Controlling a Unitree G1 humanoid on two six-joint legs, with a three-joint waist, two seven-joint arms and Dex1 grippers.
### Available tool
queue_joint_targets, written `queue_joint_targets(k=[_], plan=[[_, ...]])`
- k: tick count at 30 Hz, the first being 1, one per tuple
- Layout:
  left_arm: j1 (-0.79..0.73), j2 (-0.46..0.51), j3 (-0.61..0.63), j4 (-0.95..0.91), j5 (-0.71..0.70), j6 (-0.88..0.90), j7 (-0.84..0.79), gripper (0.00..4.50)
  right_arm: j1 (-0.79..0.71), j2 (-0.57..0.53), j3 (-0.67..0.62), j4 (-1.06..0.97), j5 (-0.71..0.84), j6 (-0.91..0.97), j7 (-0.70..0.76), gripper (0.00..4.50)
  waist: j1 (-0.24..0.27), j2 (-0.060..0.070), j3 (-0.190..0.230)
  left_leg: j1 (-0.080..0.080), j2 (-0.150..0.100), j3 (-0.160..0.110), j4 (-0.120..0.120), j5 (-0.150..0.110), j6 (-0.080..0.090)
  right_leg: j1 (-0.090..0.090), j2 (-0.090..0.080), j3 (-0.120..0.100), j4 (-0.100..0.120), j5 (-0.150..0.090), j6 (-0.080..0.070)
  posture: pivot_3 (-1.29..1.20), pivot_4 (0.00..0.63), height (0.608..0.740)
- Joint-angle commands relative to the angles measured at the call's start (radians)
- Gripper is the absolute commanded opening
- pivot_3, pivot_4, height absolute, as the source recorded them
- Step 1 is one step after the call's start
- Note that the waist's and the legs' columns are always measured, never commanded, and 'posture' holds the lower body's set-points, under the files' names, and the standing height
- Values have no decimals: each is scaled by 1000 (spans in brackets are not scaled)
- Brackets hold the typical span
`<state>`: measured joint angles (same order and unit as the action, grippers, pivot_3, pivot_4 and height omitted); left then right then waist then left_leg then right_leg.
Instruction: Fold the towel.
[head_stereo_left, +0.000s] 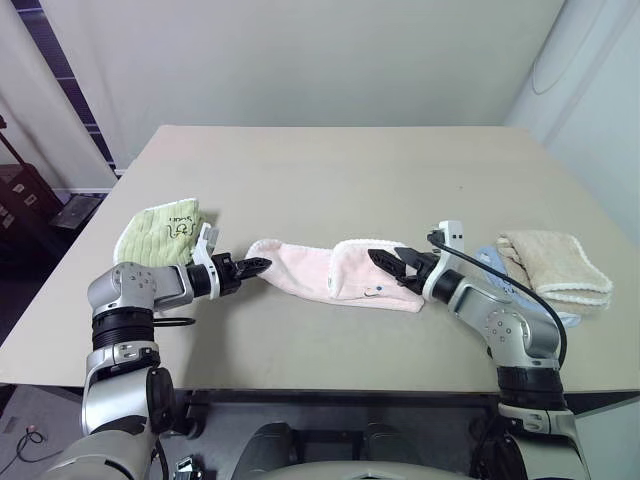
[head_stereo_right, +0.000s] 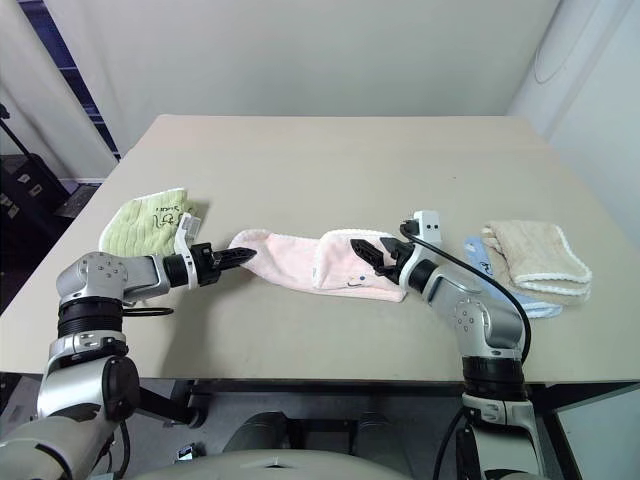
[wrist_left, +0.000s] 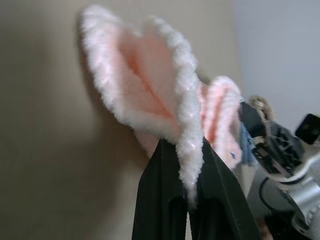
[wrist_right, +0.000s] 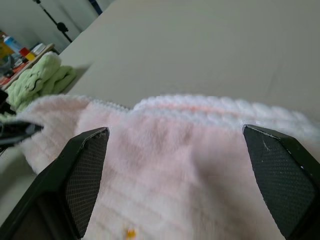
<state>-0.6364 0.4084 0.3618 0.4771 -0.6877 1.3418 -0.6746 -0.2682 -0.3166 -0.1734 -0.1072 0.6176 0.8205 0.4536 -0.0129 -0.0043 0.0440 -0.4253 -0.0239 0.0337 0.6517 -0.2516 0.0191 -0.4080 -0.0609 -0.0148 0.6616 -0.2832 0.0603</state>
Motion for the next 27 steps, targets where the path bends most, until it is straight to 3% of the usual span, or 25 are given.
queue_joint_targets(k=[1, 7, 11, 15, 21, 26, 27], plan=[[-56, 24, -67, -75, -28, -37, -95, 12, 30, -26, -60, -140, 74, -6, 29, 4500, -1, 0, 0, 0, 0, 0, 0, 0, 0, 0, 0, 0, 0, 0, 0, 0, 0, 740], [-134, 17, -241, -85, 3, -145, -275, 12, 85, -54, -133, -218, 124, 0, -6, 4500, -1, 0, 0, 0, 0, 0, -1, 0, 0, 1, 0, 0, -2, -2, -3, 0, 0, 740], [-231, -86, -444, -5, 93, -308, -434, 12, 105, -48, -202, -216, 127, -15, -82, 4500, 11, 0, 0, 0, 0, 0, -1, 0, 0, 1, 0, 0, -3, -2, -3, 0, 0, 740], [-309, -186, -566, 136, 191, -462, -542, 12, 119, -45, -226, -234, 127, -21, -134, 4500, 11, 0, 0, -1, 0, 1, -1, 1, 1, 2, 0, 0, -7, -2, -3, 0, 0, 740], [-408, -373, -600, 467, 344, -704, -507, 12, 152, -32, -255, -259, 125, -29, -206, 4500, 8, 0, 0, -1, 0, 1, -3, 3, 5, 1, 1, 0, -7, -1, 2, 0, 0, 740], [-429, -444, -578, 584, 403, -785, -518, 12, 185, -28, -266, -279, 138, -31, -235, 4500, 10, 0, 0, -1, 0, 1, -2, 3, 6, 2, 3, 0, -7, -1, 3, 0, 0, 740], [-428, -449, -575, 591, 411, -793, -530, 243, 189, -28, -265, -281, 136, -32, -240, 4500, 11, 0, 0, -1, 0, 1, -1, 4, 7, 2, 3, 0, -6, 0, 4, 0, 0, 740]])
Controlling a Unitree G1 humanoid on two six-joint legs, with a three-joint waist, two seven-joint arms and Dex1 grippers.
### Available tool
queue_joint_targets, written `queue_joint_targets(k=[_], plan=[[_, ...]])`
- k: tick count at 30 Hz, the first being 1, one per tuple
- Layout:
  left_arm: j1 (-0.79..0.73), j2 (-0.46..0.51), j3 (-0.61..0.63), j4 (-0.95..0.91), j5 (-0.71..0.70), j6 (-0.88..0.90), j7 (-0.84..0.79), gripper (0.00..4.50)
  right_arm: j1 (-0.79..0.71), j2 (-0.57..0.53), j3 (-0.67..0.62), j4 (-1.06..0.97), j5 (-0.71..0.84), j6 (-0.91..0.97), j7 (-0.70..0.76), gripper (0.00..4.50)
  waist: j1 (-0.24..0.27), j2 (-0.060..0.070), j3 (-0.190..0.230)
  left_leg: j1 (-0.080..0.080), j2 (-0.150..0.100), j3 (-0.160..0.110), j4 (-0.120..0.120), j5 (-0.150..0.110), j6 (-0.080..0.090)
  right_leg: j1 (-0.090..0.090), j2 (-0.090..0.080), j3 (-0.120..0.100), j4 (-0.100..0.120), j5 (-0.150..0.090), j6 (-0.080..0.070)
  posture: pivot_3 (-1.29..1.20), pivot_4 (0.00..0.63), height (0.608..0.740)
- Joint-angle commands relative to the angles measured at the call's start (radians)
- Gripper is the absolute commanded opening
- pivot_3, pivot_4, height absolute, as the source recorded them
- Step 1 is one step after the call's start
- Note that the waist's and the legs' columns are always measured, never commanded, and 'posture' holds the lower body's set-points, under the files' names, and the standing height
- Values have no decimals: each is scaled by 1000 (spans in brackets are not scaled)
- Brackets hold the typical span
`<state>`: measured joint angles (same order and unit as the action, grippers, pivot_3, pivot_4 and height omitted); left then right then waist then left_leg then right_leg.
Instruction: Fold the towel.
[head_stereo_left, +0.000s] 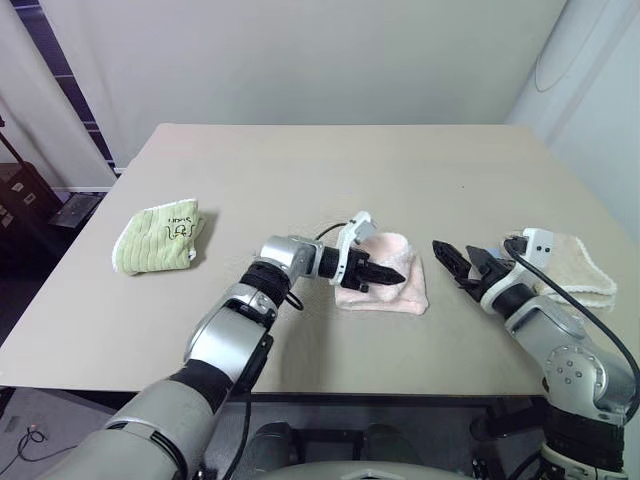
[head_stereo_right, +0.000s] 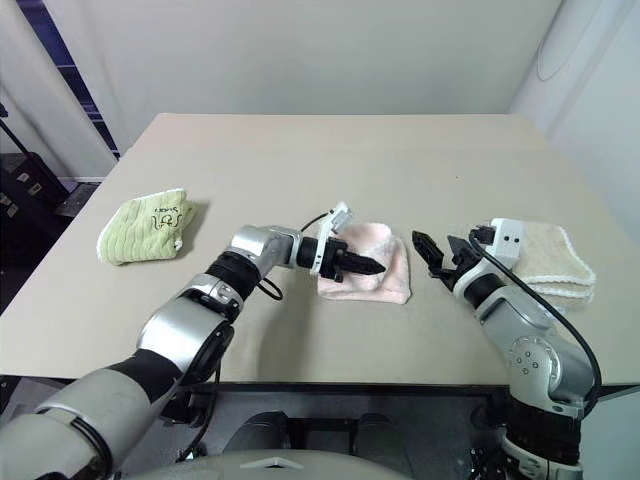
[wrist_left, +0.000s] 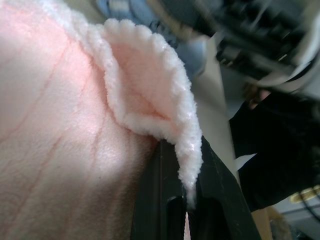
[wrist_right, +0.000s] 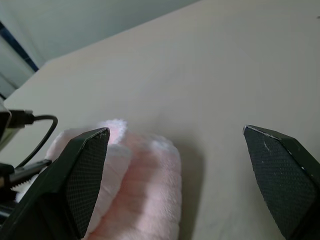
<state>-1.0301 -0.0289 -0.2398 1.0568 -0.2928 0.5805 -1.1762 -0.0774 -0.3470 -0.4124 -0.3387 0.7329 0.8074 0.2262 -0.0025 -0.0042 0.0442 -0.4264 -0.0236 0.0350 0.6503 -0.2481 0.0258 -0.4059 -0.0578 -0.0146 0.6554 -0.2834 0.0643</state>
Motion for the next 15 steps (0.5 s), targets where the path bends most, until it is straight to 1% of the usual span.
queue_joint_targets(k=[1, 2, 7, 9, 11, 13, 15], plan=[[-31, -14, 33, 13, 21, -49, -31, 519, 1, 2, -24, -49, 19, -20, -17, 4500, 1, 0, 0, 0, 0, 0, 0, 0, 0, 0, 0, 0, 0, 0, 0, 0, 0, 740], [-30, -17, 42, 17, 23, -54, -27, 715, 2, 3, -22, -49, 19, -20, -20, 4500, 4, 0, 0, 0, 0, 0, 1, 0, 1, 1, 1, 0, 0, 0, 1, 0, 0, 740], [-31, -12, 82, 0, 18, -47, -71, 2537, -4, 3, -25, -39, 28, -25, -30, 4500, 15, 0, 0, 0, 0, 0, 3, 1, 2, 2, 1, 0, 1, 1, 1, 0, 0, 740], [-24, -3, 89, -42, 11, -35, -113, 3282, -10, 4, -24, -30, 30, -32, -32, 4500, 16, 0, 0, 0, 0, 0, 4, 1, 2, 2, 1, 0, 1, 1, 1, 0, 0, 740], [15, 18, 75, -141, -3, -43, -199, 3966, -17, 3, -26, -30, 40, -41, -26, 4500, 15, 0, 0, 0, 0, 0, 4, 1, 2, 2, 1, 0, 2, 1, 1, 0, 0, 740], [60, 44, 60, -251, -23, -31, -275, 3966, -26, 2, -25, -28, 46, -45, -26, 4500, 13, 0, 0, 0, 0, 0, 4, 1, 2, 2, 1, 0, 2, 1, 1, 0, 0, 740], [101, 75, 64, -363, -51, -6, -314, 3966, -41, -2, -20, -22, 38, -57, -27, 4500, 10, 0, 0, 1, 0, 0, 4, 1, 2, 2, 1, 0, 2, 1, 1, 0, 0, 740]])
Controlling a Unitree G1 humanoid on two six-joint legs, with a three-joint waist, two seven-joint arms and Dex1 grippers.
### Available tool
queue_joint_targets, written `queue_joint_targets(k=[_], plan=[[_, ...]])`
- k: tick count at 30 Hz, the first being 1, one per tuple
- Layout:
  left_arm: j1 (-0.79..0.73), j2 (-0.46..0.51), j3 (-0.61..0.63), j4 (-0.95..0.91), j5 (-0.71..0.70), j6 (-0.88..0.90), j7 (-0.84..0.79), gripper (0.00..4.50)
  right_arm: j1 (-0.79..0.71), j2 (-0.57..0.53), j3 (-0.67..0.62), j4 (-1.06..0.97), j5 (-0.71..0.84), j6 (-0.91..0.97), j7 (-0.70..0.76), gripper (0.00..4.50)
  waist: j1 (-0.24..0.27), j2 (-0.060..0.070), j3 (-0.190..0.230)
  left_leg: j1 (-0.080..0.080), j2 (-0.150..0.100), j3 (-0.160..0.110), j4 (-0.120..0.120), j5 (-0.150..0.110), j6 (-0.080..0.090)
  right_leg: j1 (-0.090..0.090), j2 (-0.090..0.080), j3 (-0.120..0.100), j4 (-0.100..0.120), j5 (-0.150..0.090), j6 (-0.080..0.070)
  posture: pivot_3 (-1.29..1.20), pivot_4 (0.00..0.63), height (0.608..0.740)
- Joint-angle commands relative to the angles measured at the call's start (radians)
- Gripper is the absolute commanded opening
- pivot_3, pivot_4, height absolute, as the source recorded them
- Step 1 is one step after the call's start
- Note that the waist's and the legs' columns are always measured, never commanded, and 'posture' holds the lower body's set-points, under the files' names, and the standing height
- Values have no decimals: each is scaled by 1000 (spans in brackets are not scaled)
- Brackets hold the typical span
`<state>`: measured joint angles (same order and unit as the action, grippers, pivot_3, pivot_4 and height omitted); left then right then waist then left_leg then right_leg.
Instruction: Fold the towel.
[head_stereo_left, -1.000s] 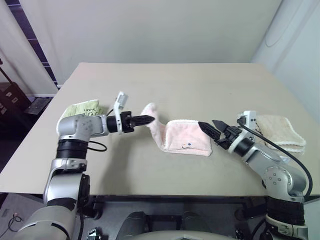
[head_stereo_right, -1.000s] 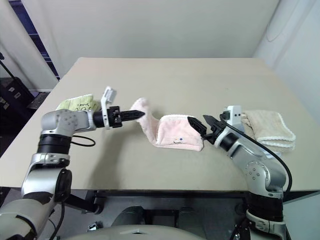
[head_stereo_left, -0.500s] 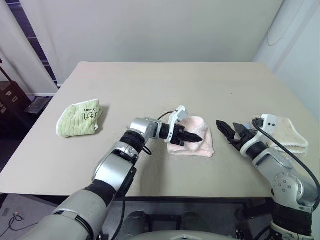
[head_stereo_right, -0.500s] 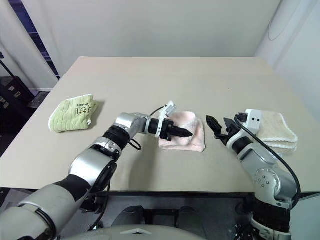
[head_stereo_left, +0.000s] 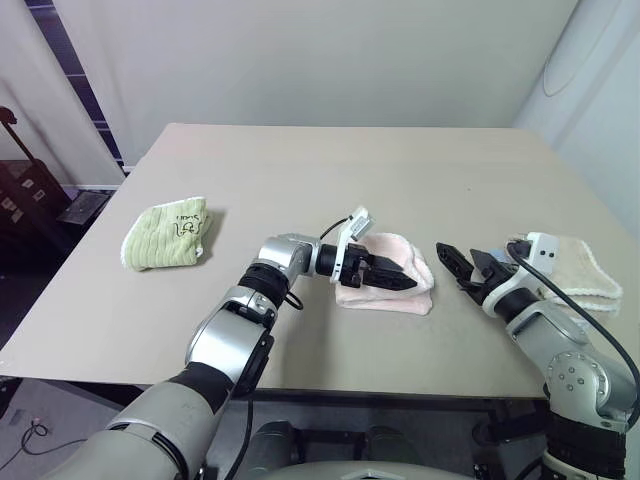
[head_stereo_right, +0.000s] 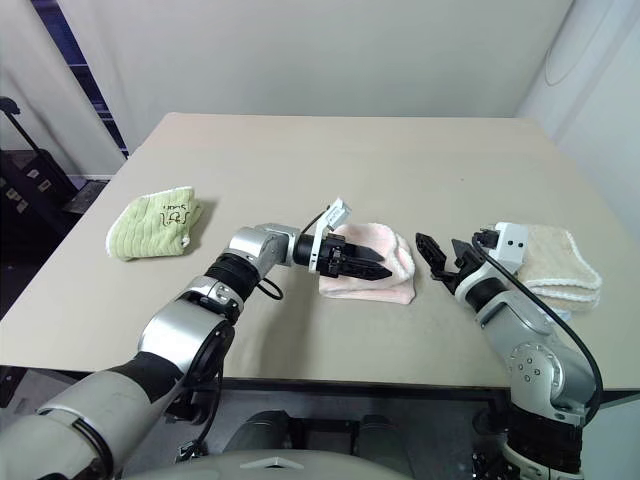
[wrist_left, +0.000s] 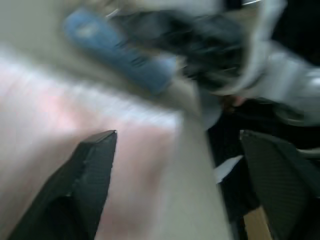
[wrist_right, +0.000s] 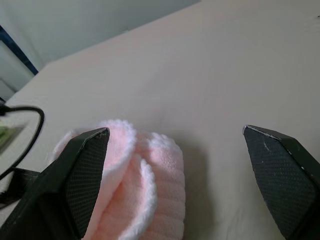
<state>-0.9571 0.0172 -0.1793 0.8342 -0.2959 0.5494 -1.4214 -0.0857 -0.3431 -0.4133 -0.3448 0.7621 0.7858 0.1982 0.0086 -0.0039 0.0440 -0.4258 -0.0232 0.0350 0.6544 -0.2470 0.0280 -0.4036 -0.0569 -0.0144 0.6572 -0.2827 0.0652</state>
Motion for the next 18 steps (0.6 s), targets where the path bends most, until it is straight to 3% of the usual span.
queue_joint_targets(k=[1, 3, 5, 9, 15, 16, 18], plan=[[43, 42, 11, -181, -52, 15, -67, 3966, -43, -10, -15, -15, 7, -34, -1, 4500, -1, 0, 0, 0, 0, 0, 0, 0, 0, 0, 0, 0, 0, 0, 0, 0, 0, 740], [48, 63, 31, -206, -48, 1, -25, 3966, -58, -20, 1, -27, 3, -35, 7, 4500, 1, 0, 0, 1, 1, 0, 1, 0, 0, 0, 0, 0, 2, 0, 0, 0, 0, 740], [46, 78, 53, -203, -34, -51, 31, 4016, -76, -21, 14, -42, 16, -33, 19, 3929, 3, 0, 0, 1, 1, 0, 4, 0, 0, 0, 0, 0, 5, 0, 0, 0, 0, 740], [30, 124, 94, -176, -33, -105, 89, 2673, -130, -38, 71, -55, 16, -23, 52, 2462, 1, 0, 0, 1, 1, 0, 9, 0, 0, 1, 0, 0, 7, 0, 0, 0, 0, 740], [53, 128, 42, -86, 88, -347, 189, 401, -212, -80, 181, 47, -28, -9, 145, 166, 7, 0, 0, 1, 1, 0, 11, 1, 1, 3, 0, 0, 7, 0, -1, 0, 0, 740], [58, 112, 30, -51, 116, -391, 222, 39, -225, -90, 210, 83, -47, -11, 170, 0, 7, 0, 0, 1, 1, 0, 11, 1, 1, 3, 0, 0, 7, 0, -1, 0, 0, 740], [66, 80, 7, 9, 152, -450, 251, 39, -245, -107, 255, 148, -84, -23, 217, 0, 7, 0, 0, 1, 1, 0, 11, 0, 2, 3, 0, 0, 6, 0, 0, 0, 0, 740]])
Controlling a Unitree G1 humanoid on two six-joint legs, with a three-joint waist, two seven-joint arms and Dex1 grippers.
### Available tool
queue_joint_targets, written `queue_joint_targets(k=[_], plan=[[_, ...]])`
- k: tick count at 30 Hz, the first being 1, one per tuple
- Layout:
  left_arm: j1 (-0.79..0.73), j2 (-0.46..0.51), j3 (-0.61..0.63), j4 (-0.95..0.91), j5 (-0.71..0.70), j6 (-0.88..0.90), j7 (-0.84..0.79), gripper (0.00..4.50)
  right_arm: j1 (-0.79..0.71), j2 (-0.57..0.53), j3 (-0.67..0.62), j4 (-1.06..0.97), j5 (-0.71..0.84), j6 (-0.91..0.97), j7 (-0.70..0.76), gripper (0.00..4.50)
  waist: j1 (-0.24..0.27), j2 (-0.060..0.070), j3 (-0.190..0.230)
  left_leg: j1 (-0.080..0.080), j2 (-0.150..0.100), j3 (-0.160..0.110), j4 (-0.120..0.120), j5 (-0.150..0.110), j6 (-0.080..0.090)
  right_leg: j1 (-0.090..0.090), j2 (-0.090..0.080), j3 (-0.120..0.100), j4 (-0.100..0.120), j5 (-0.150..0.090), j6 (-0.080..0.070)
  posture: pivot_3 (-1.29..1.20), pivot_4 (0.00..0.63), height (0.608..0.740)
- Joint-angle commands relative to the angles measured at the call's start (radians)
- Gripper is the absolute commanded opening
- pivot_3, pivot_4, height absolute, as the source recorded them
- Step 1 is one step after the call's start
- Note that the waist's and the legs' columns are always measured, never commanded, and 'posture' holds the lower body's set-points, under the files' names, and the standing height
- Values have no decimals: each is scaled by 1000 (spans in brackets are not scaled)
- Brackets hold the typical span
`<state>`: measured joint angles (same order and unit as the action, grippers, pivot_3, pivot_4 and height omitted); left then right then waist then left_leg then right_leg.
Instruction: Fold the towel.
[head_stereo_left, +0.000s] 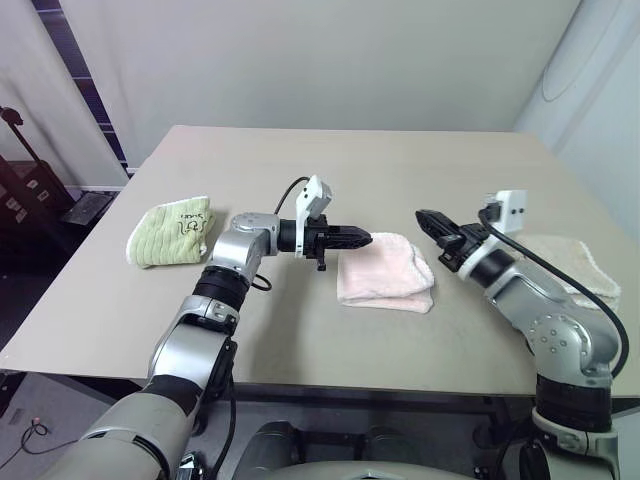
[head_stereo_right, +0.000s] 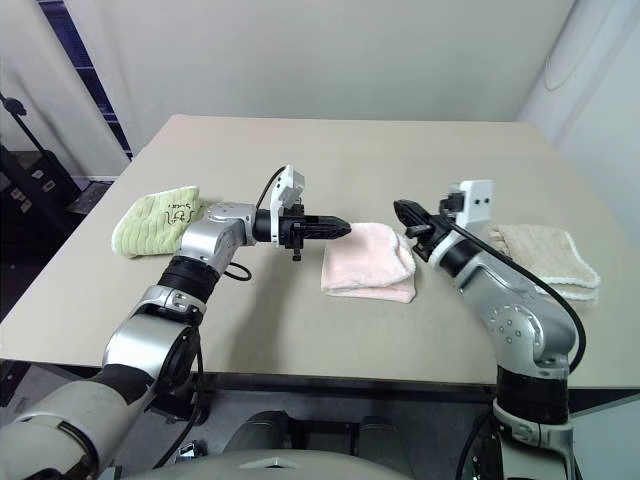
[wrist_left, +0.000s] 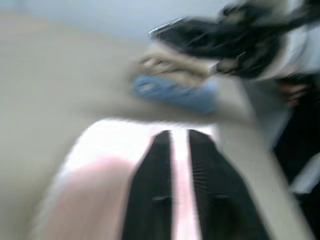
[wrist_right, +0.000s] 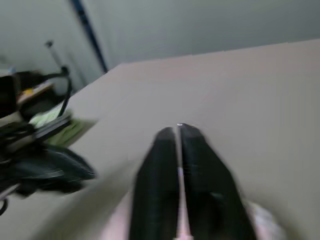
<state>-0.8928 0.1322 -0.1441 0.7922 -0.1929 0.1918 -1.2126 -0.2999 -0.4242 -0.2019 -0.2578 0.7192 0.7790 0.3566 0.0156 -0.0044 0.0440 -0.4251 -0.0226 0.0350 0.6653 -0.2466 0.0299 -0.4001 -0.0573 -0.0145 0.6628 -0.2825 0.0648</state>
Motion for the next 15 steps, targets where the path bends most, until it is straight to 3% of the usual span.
queue_joint_targets(k=[1, 10, 15], plan=[[8, -53, -45, 83, 73, -131, 58, 39, -38, -34, 62, 91, -50, -20, 93, 0, 0, 0, 0, 0, 0, 0, 0, 0, 1, 0, 0, 0, 0, 0, 0, 0, 0, 740], [-3, -175, -72, 335, 181, -314, 155, 39, -63, -50, 180, 465, -245, -129, 228, 0, -3, 0, 0, 0, 0, 0, 0, -1, 1, -1, -1, 0, 2, 0, 1, 0, 0, 740], [-1, -173, -38, 333, 154, -305, 111, 39, -51, -29, 177, 505, -276, -159, 243, 0, -4, 0, -1, 4, 0, 0, 0, -1, 1, 3, -1, 0, 1, 0, 0, 0, 0, 740]])
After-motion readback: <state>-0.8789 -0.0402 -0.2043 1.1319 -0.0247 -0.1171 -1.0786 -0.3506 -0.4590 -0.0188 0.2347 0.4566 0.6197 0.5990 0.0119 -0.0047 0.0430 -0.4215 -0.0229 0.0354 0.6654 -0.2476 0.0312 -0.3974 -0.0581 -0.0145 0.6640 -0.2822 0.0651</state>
